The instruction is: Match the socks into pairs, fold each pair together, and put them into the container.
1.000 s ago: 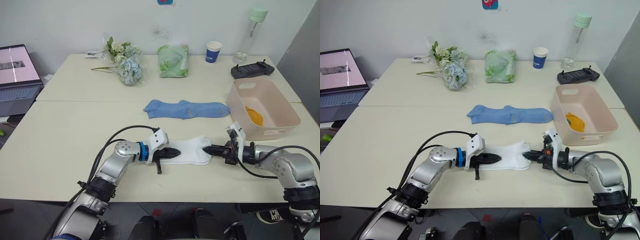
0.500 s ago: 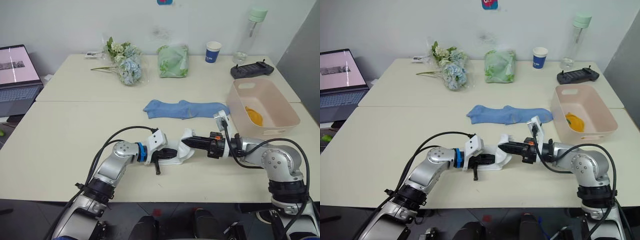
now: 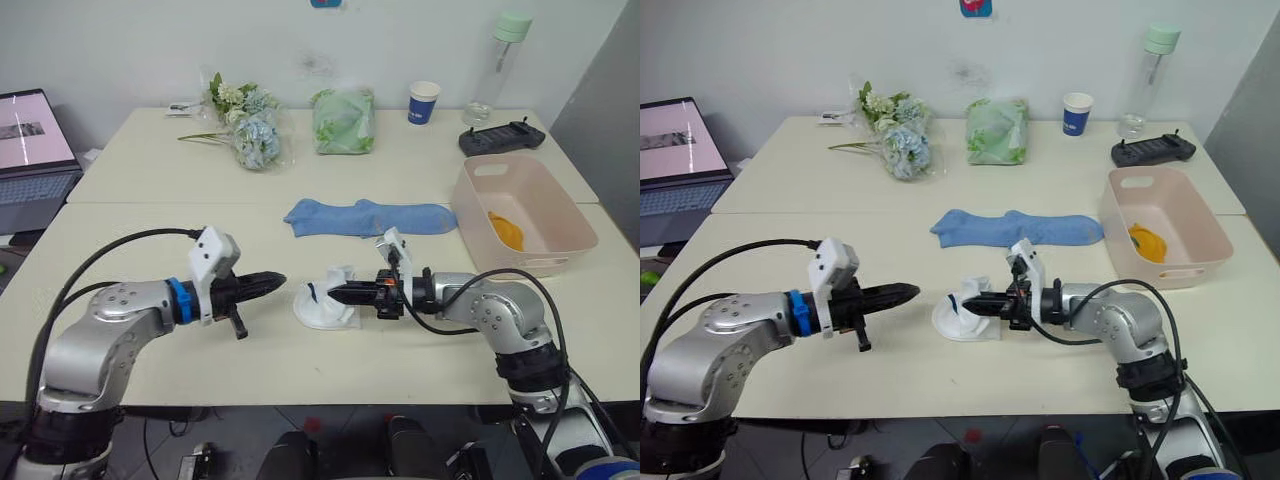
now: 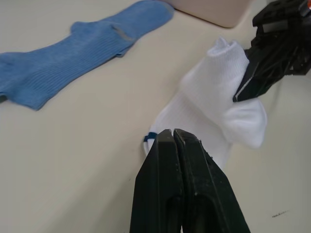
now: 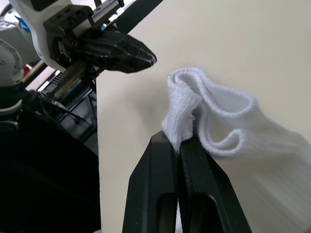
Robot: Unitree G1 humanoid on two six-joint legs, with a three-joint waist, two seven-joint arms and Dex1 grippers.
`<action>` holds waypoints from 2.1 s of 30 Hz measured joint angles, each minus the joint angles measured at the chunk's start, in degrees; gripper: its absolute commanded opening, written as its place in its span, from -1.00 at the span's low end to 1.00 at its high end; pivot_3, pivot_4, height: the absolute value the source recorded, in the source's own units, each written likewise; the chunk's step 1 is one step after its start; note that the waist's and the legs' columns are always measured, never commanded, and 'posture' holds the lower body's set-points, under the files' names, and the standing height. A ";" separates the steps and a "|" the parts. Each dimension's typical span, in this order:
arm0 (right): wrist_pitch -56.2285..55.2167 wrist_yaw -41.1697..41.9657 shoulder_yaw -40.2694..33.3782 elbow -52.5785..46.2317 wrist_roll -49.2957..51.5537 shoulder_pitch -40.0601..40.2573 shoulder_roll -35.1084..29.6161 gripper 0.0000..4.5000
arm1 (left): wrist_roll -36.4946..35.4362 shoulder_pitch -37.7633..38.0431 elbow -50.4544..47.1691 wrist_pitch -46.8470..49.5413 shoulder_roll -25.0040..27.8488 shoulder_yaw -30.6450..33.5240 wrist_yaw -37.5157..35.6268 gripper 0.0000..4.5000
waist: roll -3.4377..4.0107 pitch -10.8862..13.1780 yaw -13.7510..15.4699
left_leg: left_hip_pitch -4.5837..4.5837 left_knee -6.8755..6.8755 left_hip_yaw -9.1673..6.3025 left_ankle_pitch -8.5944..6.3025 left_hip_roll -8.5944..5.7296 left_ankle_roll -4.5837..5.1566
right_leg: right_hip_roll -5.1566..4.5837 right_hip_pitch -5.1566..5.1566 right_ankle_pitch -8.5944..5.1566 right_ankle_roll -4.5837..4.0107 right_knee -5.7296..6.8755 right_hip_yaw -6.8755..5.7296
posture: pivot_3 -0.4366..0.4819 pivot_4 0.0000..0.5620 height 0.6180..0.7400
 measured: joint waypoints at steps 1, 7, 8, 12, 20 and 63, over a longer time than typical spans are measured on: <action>-0.49 0.44 1.14 1.05 -1.00 -0.69 0.40 -1.00 | 0.27 0.93 -0.13 -0.35 0.12 0.41 0.70 -0.99 | 0.00 0.00 0.01 | 0.00 -0.01 0.00 0.00 0.00 0.00 | 0.00 0.00 0.00 0.00 0.00 -0.01 | -0.05 -0.47 1.00; -4.33 1.09 5.24 6.78 -6.87 -2.74 2.53 -0.76 | 0.47 2.10 -0.83 -0.89 -1.09 -0.87 3.62 -1.00 | 0.00 0.00 0.43 | -0.01 -0.01 0.01 0.00 -0.01 -0.01 | 0.00 -0.01 0.00 -0.01 -0.04 0.02 | -0.05 -0.47 1.00; -4.82 1.33 5.18 7.17 -7.14 -2.78 2.74 -0.65 | 0.41 1.75 -0.88 -0.89 -1.18 -0.87 4.02 -1.00 | 0.00 0.00 0.55 | -0.01 -0.02 0.01 -0.01 -0.01 -0.02 | 0.00 -0.01 0.00 -0.01 -0.05 0.01 | -0.05 -0.47 1.00; -4.58 0.36 3.95 7.71 -8.14 -2.82 3.85 -0.05 | 0.37 -0.48 -0.33 -1.47 -0.95 -0.87 4.55 -1.00 | 0.00 0.00 0.77 | -0.01 -0.03 0.02 -0.01 -0.01 -0.02 | 0.00 -0.02 0.01 -0.01 -0.04 0.01 | -0.05 -0.47 1.00; 3.45 -1.44 -3.88 1.55 -2.15 -2.81 3.84 0.73 | -0.26 -7.53 2.19 -1.74 -1.16 -4.53 2.80 -1.00 | 0.00 0.00 0.81 | -0.02 -0.06 0.02 -0.01 -0.04 -0.03 | -0.01 0.00 0.01 -0.01 -0.10 0.02 | -0.05 -0.47 1.00; 14.83 -12.14 -6.43 11.56 -2.63 -2.10 11.75 -0.11 | 16.25 -3.75 15.82 -22.60 -3.39 -22.04 0.57 -1.00 | 0.04 -0.03 -0.43 | 0.08 -0.25 0.05 0.00 0.01 -0.02 | 0.02 -0.06 0.01 -0.02 0.00 0.05 | -0.05 -0.47 1.00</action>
